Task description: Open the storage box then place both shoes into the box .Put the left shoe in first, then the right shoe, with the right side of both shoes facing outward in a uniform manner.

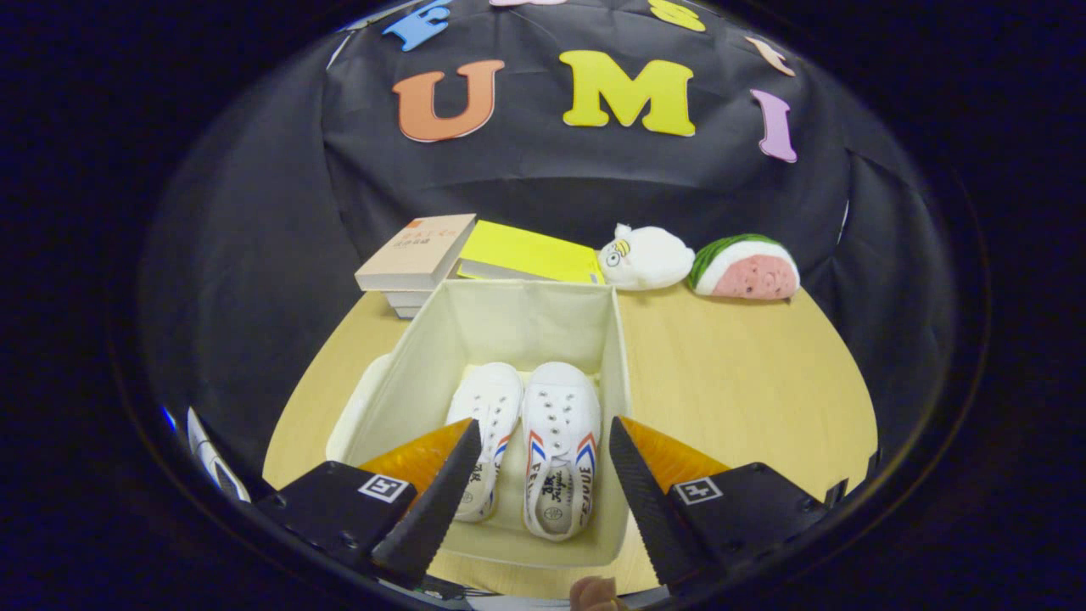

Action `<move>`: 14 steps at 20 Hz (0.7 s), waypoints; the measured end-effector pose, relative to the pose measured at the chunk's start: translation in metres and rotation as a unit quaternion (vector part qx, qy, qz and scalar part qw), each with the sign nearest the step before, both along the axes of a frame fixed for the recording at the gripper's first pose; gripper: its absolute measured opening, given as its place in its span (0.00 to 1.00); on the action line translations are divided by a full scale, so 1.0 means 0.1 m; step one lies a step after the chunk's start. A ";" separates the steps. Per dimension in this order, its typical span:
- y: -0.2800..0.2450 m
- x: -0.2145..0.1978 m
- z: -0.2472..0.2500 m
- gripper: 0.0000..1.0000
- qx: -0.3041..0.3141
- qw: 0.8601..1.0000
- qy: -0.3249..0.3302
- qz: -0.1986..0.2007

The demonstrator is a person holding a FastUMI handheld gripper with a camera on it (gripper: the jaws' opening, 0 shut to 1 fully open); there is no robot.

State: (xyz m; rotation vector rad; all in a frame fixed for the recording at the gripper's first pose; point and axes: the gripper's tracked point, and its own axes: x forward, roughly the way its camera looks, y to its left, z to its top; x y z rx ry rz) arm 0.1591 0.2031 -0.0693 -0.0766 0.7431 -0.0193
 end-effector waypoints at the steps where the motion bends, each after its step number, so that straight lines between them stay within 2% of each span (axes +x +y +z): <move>1: -0.04 -0.02 0.07 0.98 -0.001 1.000 -0.015 0.007; 7: -0.35 -0.24 0.49 1.00 -0.007 0.992 -0.125 0.025; 14: -1.03 -0.69 0.85 1.00 -0.001 0.966 -0.257 -0.032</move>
